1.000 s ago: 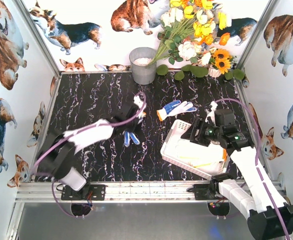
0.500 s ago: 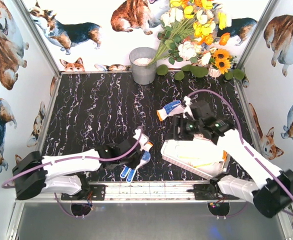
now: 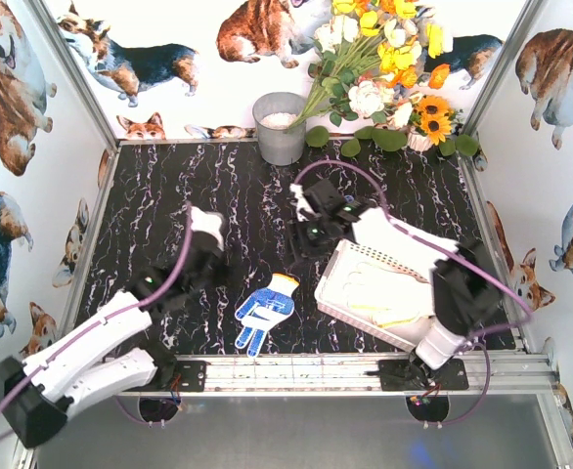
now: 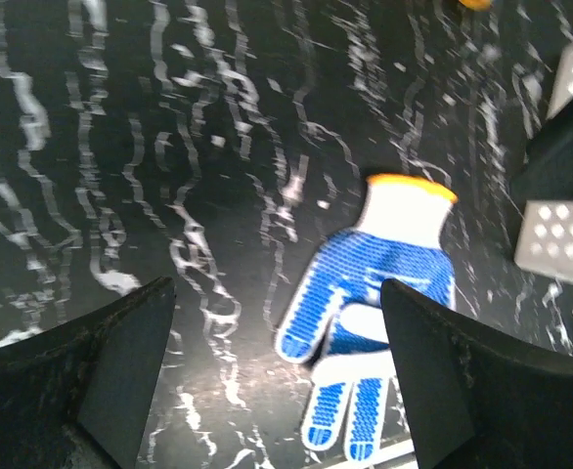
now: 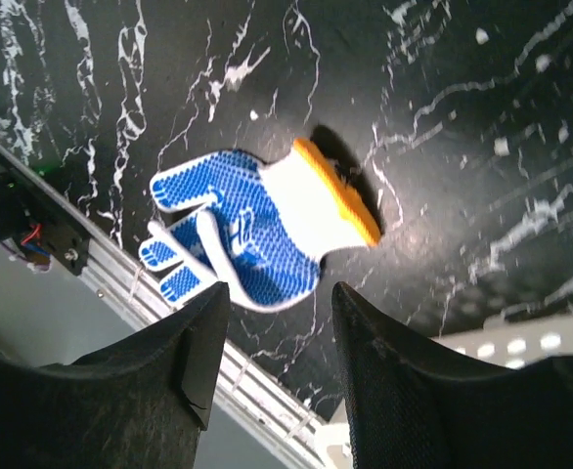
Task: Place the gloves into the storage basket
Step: Move the glove to the center of the board.
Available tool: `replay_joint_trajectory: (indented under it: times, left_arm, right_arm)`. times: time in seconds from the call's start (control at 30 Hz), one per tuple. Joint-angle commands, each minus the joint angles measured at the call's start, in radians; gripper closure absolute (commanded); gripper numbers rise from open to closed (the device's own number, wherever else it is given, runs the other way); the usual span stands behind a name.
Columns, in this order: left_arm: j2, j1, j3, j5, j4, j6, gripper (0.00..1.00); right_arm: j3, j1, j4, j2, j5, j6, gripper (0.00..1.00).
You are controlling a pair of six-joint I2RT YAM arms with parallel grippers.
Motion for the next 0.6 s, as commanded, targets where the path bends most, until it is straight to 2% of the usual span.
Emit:
replay_joint_trajectory:
  times: [0.0,0.17,0.33,0.57]
  left_arm:
    - [-0.005,0.214,0.094,0.155,-0.092,0.137,0.19]
    - [0.058,0.394,0.167,0.234,-0.119,0.277,0.19]
    - [0.099,0.43,0.171,0.227,-0.1,0.34,0.18]
    - [0.115,0.445,0.125,0.241,-0.05,0.348,0.18]
  right_arm:
    - [0.132,0.032,-0.02,0.134,-0.015,-0.087,0.52]
    - [0.192,0.044,-0.035,0.257,-0.027,-0.12,0.52]
    - [0.221,0.049,-0.037,0.332,-0.032,-0.153,0.51]
    - [0.268,0.051,-0.052,0.41,-0.022,-0.196,0.49]
